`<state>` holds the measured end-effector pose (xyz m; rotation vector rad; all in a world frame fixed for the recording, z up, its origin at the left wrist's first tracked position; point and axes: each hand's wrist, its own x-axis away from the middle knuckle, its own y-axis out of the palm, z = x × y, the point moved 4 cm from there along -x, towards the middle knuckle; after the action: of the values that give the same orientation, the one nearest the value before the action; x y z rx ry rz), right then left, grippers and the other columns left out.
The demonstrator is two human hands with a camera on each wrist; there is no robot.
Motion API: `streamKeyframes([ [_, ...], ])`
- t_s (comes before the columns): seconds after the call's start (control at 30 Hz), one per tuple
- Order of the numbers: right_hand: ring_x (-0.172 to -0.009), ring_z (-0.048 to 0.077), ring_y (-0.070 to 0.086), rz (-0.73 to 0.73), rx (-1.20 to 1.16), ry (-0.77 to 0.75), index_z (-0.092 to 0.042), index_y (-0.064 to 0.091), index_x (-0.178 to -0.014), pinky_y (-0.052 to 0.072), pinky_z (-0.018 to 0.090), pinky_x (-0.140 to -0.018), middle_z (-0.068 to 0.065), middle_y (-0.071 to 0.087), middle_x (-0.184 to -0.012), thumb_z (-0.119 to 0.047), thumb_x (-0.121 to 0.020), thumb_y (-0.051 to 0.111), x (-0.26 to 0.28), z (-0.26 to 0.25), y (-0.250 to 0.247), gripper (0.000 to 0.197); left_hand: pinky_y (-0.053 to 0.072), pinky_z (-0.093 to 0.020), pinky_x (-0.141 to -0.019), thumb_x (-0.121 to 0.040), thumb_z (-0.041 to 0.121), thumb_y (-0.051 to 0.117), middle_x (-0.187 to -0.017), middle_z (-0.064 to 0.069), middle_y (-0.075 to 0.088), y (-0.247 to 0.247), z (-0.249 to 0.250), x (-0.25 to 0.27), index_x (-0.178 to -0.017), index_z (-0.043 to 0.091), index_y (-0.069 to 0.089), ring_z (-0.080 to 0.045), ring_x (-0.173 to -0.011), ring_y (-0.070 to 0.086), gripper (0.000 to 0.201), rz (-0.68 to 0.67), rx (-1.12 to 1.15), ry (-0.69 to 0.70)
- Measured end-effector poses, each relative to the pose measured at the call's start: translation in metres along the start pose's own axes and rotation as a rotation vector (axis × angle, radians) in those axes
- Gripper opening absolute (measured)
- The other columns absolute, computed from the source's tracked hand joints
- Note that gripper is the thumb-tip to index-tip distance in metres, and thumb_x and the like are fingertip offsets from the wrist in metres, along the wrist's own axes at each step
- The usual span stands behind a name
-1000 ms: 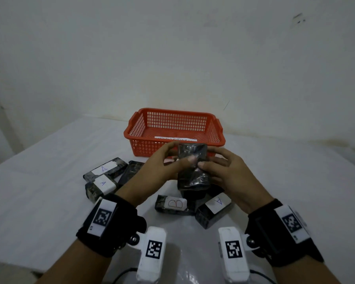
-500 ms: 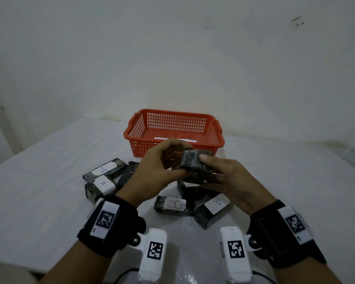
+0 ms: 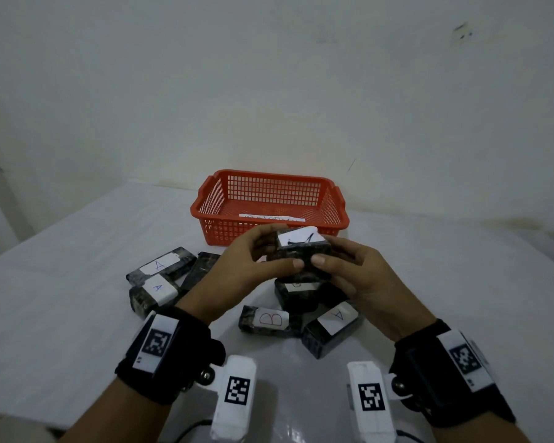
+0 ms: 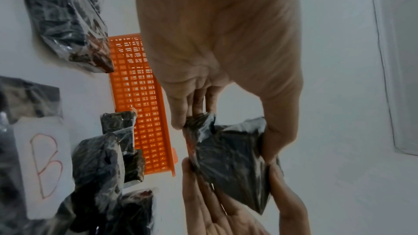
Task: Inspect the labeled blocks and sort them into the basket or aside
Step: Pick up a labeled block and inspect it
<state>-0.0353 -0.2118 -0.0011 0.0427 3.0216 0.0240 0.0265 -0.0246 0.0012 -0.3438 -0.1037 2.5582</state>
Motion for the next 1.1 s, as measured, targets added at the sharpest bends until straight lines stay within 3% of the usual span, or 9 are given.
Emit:
streamKeyframes([
  [0.13, -0.117, 0.024, 0.073, 0.004, 0.021, -0.024, -0.019, 0.067, -0.132, 0.048, 0.052, -0.113, 0.005, 0.077, -0.123, -0.022, -0.077, 0.088, 0.002, -0.002, -0.002, 0.059, 0.051, -0.033, -0.103, -0.071, 0.041, 0.082, -0.131, 0.01, 0.067, 0.001, 0.001, 0.001, -0.138, 0.03, 0.055, -0.006, -0.124, 0.062, 0.074, -0.051, -0.003, -0.001],
  [0.3, -0.122, 0.028, 0.07, -0.037, -0.04, 0.005, -0.019, 0.063, -0.139, 0.05, 0.053, -0.111, 0.007, 0.072, -0.133, -0.031, -0.07, 0.088, -0.003, 0.002, 0.002, 0.074, 0.055, -0.024, -0.097, -0.08, 0.018, 0.084, -0.125, 0.011, 0.069, 0.002, 0.001, -0.001, -0.132, 0.028, 0.059, -0.002, -0.118, 0.063, 0.059, 0.027, -0.091, 0.041],
  [0.5, -0.119, 0.029, 0.071, 0.001, -0.043, 0.043, -0.016, 0.064, -0.138, 0.052, 0.049, -0.108, 0.011, 0.07, -0.134, -0.035, -0.07, 0.088, -0.007, 0.001, 0.0, 0.074, 0.053, -0.023, -0.093, -0.069, 0.035, 0.089, -0.126, 0.015, 0.066, 0.001, -0.002, -0.002, -0.132, 0.032, 0.056, -0.002, -0.12, 0.06, 0.071, 0.087, -0.099, 0.01],
  [0.63, -0.111, 0.033, 0.075, -0.001, -0.073, 0.166, -0.01, 0.073, -0.124, 0.058, 0.049, -0.102, 0.016, 0.076, -0.12, -0.039, -0.089, 0.074, -0.003, -0.003, 0.007, 0.046, 0.054, -0.01, -0.075, -0.062, 0.035, 0.092, -0.124, 0.015, 0.063, 0.001, 0.0, -0.004, -0.132, 0.029, 0.052, 0.002, -0.115, 0.059, 0.081, 0.209, -0.072, 0.011],
  [0.77, -0.104, 0.034, 0.077, 0.035, -0.102, 0.219, -0.007, 0.074, -0.12, 0.063, 0.048, -0.091, 0.015, 0.079, -0.11, -0.033, -0.099, 0.066, -0.005, -0.009, 0.012, 0.034, 0.048, 0.001, -0.067, -0.064, 0.031, 0.092, -0.119, 0.02, 0.06, 0.003, 0.001, -0.005, -0.132, 0.028, 0.048, 0.008, -0.106, 0.057, 0.081, 0.224, -0.057, -0.009],
  [0.87, -0.102, 0.035, 0.077, 0.067, -0.112, 0.214, -0.003, 0.073, -0.12, 0.063, 0.046, -0.089, 0.016, 0.08, -0.104, -0.021, -0.099, 0.066, -0.009, -0.012, 0.011, 0.029, 0.057, -0.015, -0.074, -0.067, 0.056, 0.079, -0.117, 0.011, 0.068, 0.002, 0.003, -0.009, -0.126, 0.024, 0.055, -0.004, -0.103, 0.069, 0.071, 0.231, 0.033, -0.069],
  [0.93, -0.101, 0.036, 0.077, 0.081, -0.105, 0.234, -0.005, 0.072, -0.119, 0.064, 0.047, -0.087, 0.015, 0.079, -0.102, -0.017, -0.097, 0.065, -0.012, -0.014, 0.01, 0.026, 0.062, -0.027, -0.079, -0.081, 0.064, 0.067, -0.111, 0.0, 0.076, -0.003, 0.003, -0.016, -0.118, 0.016, 0.065, -0.012, -0.099, 0.075, 0.061, 0.246, 0.069, -0.102],
  [1.03, -0.097, 0.036, 0.074, 0.135, -0.144, 0.256, -0.003, 0.069, -0.121, 0.066, 0.045, -0.078, 0.018, 0.076, -0.106, -0.013, -0.097, 0.063, -0.02, -0.021, 0.006, 0.027, 0.064, -0.031, -0.076, -0.099, 0.043, 0.059, -0.105, -0.009, 0.077, -0.013, 0.002, -0.027, -0.11, 0.002, 0.068, -0.021, -0.094, 0.077, 0.044, 0.281, 0.051, -0.149],
  [1.1, -0.093, 0.033, 0.073, 0.167, -0.162, 0.25, -0.001, 0.066, -0.124, 0.066, 0.042, -0.071, 0.02, 0.074, -0.11, -0.012, -0.097, 0.062, -0.031, -0.028, 0.002, 0.029, 0.065, -0.037, -0.078, -0.1, 0.032, 0.06, -0.109, -0.013, 0.075, -0.019, 0.004, -0.034, -0.117, 0.003, 0.062, -0.025, -0.094, 0.076, 0.033, 0.278, 0.082, -0.17],
])
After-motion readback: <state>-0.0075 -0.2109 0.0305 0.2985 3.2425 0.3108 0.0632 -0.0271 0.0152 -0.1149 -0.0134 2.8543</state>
